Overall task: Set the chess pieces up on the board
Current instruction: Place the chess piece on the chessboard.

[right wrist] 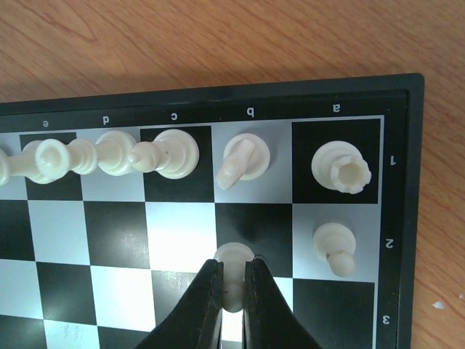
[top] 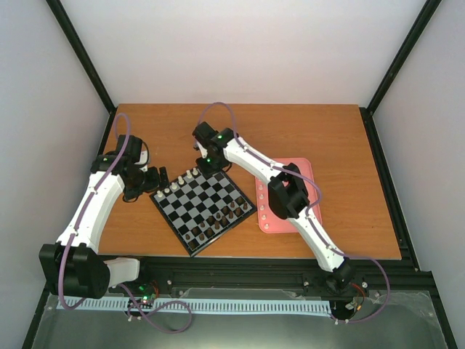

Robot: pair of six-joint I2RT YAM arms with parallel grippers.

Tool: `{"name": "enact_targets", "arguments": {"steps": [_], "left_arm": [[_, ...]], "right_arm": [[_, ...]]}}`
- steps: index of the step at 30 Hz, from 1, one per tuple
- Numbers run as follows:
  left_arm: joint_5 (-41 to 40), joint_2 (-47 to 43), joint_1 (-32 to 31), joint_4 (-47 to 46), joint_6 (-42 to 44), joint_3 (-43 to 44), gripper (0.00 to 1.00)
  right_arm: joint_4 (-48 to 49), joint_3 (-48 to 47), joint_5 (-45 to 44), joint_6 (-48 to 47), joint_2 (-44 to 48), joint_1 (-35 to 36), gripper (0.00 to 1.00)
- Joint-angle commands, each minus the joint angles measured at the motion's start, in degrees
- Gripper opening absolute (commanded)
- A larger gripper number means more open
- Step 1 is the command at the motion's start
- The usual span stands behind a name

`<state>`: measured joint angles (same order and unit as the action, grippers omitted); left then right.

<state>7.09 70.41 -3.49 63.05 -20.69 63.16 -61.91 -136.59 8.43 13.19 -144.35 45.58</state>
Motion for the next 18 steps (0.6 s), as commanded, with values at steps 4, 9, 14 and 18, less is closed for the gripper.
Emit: {"name": "enact_targets", "arguments": {"steps": [4,9,14,18], "left_arm": [[0.18,-0.46,0.51,0.15,1.35,1.11,1.0],[0.24,-0.11,0.55,0.06,1.36,1.09,1.0],[0.13,0.33,0.58,-0.1,1.48,1.05,1.0],[0.02,0.43,0.52,-0.09,1.45,1.0,1.0]], "right_arm": [[0.56,-3.62,0.12,0.45,-2.32,0.38,0.05],[0.43,-3.76,-0.39,0.32,-2.76,0.3,0.07],[0.38,-4.18,-0.39,0.26,-3.33,0.29,0.09],[-0.04,-4.7,-0.63,0.02,-3.8,0.21,0.09]]}}
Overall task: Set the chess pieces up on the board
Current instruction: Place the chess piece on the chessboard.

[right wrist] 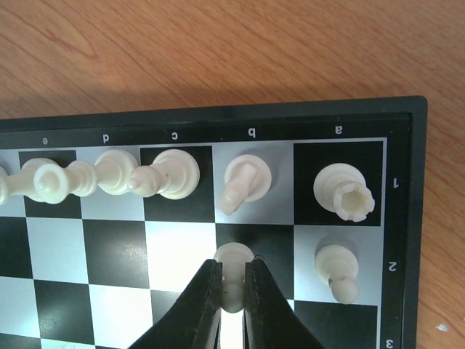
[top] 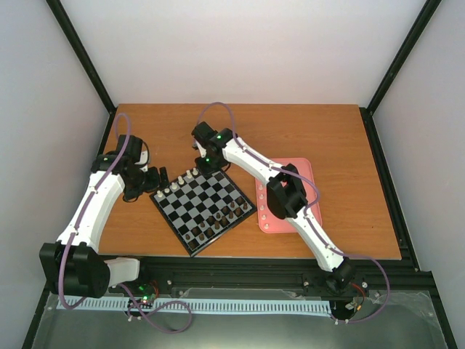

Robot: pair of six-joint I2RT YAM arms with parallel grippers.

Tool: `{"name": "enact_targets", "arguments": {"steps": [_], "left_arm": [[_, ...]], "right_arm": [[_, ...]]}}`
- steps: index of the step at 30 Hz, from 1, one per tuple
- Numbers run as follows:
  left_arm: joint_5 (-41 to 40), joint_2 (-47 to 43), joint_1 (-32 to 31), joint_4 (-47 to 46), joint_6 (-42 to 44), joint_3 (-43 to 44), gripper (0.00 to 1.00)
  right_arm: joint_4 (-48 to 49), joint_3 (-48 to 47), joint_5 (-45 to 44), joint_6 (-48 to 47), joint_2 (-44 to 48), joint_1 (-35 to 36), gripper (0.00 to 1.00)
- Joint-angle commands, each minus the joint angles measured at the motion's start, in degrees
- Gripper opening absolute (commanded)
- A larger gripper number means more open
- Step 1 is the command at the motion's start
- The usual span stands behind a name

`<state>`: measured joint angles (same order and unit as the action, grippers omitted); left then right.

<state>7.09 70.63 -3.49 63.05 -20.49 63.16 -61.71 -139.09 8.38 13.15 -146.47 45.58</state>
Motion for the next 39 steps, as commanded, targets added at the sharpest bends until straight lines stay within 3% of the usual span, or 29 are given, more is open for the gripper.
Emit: {"name": "enact_targets", "arguments": {"steps": [1,14,29,39], "left_arm": [[0.04,0.24,0.53,-0.11,1.28,1.0,1.0],[0.03,0.54,0.53,-0.2,1.29,0.99,1.0],[0.07,0.65,0.54,-0.29,1.28,0.78,1.0],[-0.22,0.28,0.54,-0.22,1.41,0.48,1.0]], "right_arm": [[-0.34,-2.35,-0.62,-0.02,-1.83,0.21,0.09],[-1.79,-2.51,-1.97,-0.1,-2.68,-0.01,0.1],[-2.11,-2.51,-0.54,-0.75,-2.73,-0.32,0.26],[-2.41,-2.44,0.5,-1.16,0.27,-0.32,0.3]]}}
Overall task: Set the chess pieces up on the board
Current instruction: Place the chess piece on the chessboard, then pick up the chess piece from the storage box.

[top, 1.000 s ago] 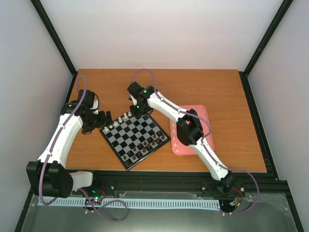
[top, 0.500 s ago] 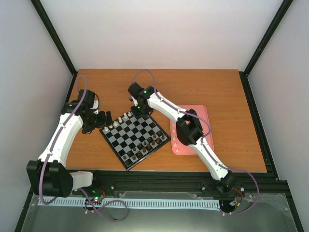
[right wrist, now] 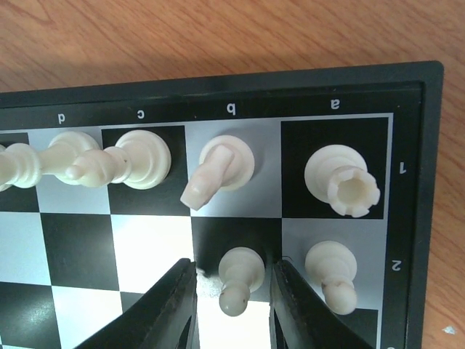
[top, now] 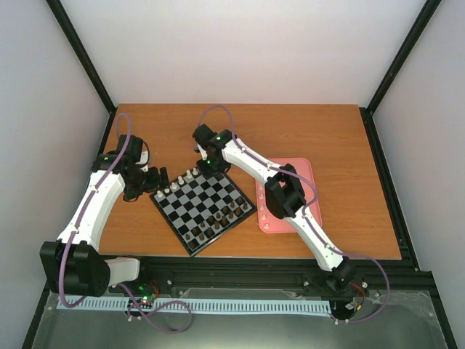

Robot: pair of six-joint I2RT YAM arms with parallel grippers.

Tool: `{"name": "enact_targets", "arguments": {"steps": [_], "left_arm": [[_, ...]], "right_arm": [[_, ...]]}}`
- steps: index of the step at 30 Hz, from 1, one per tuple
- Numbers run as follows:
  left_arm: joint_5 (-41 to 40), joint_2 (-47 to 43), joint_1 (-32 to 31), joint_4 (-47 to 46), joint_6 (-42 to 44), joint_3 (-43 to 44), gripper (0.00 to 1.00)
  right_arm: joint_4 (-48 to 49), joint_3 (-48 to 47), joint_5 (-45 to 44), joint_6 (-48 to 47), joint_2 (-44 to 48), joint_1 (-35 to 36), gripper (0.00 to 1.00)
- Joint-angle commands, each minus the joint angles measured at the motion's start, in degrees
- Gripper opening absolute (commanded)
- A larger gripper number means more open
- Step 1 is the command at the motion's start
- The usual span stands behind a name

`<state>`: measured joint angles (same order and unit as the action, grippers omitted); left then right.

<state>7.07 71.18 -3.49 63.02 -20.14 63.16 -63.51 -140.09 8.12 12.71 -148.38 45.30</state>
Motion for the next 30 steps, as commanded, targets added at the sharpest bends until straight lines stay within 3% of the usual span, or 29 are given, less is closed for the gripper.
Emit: {"name": "enact_targets", "arguments": {"steps": [1,7,11,17,23,30], "left_arm": [[-0.26,-0.32,0.54,-0.18,1.01,0.54,1.0],[-0.19,-0.34,0.58,0.08,1.03,0.82,1.0],[-0.08,-0.26,0.53,0.39,1.03,1.31,1.0],[0.46,0.54,0.55,0.29,0.82,2.32,1.0],[1.17,2.59,0.58,-0.31,0.76,3.65,1.0],[1.84,3.82,0.55,-0.8,0.2,3.73,1.0]], "right_arm": [[-1.07,-1.36,0.79,-0.83,2.99,-0.03,0.3],[-3.44,2.98,-2.57,-0.51,12.2,0.13,0.34],[-1.73,11.64,-8.26,0.51,21.68,-0.66,0.38],[-1.75,28.05,-11.35,2.85,29.85,-7.93,0.39],[2.98,41.56,-7.19,2.43,31.78,-14.3,0.35],[5.99,44.71,-6.23,1.06,29.08,-15.79,0.33]]}}
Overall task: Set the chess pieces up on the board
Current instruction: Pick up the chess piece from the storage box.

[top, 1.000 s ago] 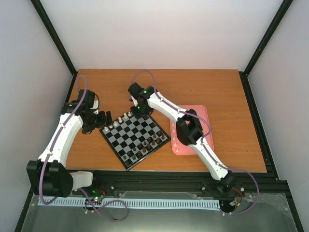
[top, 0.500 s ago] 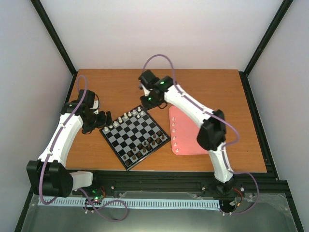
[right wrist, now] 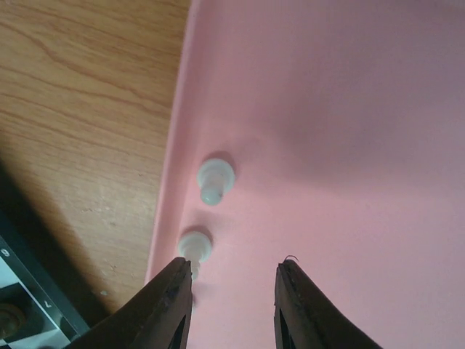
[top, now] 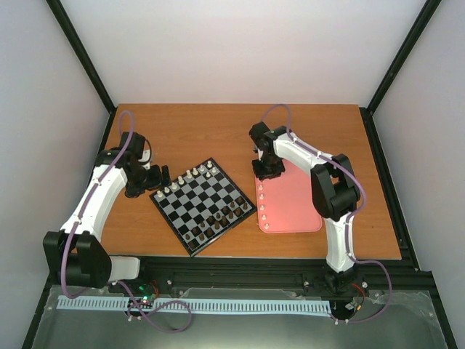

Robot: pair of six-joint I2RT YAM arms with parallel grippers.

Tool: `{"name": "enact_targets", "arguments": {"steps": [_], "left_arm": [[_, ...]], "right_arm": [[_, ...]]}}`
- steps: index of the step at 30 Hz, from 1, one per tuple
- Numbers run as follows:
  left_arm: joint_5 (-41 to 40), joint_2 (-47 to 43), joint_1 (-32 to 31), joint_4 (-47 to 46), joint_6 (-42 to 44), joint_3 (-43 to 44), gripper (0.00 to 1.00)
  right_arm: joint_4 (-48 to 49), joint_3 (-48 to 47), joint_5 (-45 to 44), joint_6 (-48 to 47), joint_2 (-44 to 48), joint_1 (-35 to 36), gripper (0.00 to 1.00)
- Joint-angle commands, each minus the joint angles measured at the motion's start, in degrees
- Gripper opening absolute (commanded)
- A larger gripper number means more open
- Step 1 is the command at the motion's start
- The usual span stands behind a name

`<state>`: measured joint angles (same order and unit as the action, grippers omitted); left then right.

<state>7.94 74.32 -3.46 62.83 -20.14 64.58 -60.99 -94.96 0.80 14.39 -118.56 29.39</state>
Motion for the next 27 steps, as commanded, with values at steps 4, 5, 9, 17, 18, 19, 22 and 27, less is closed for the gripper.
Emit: {"name": "enact_targets", "arguments": {"steps": [4,5,9,17,18,19,22,27], "left_arm": [[0.76,1.04,0.56,-0.69,0.19,2.39,1.0],[0.76,1.12,0.53,-0.69,0.19,2.39,1.0],[0.76,1.26,0.5,-0.76,0.12,2.22,1.0],[0.95,1.84,0.49,-0.91,0.29,2.26,1.0],[0.89,1.95,0.49,-0.95,0.41,2.23,1.0],[0.85,2.01,0.55,-1.02,0.43,2.32,1.0],[0.83,2.27,0.56,-1.07,0.5,2.23,1.0],[0.86,2.75,0.52,-1.19,0.54,2.22,1.0]], "right_arm": [[4.23,-0.87,2.04,-1.33,-2.1,-0.12,0.32],[4.27,-1.08,2.22,-1.49,-2.48,-0.12,0.32],[4.02,-2.63,1.92,-1.87,-4.72,-0.29,0.32],[3.41,-6.72,0.62,-1.92,-8.68,-0.47,0.26],[3.24,-7.14,0.41,-1.91,-8.96,-0.61,0.26],[3.1,-7.54,0.17,-1.96,-9.16,-0.66,0.25],[2.91,-8.19,-0.18,-2.01,-9.45,-0.86,0.23],[2.0,-8.92,0.27,-2.27,-10.18,-1.09,0.15]]}}
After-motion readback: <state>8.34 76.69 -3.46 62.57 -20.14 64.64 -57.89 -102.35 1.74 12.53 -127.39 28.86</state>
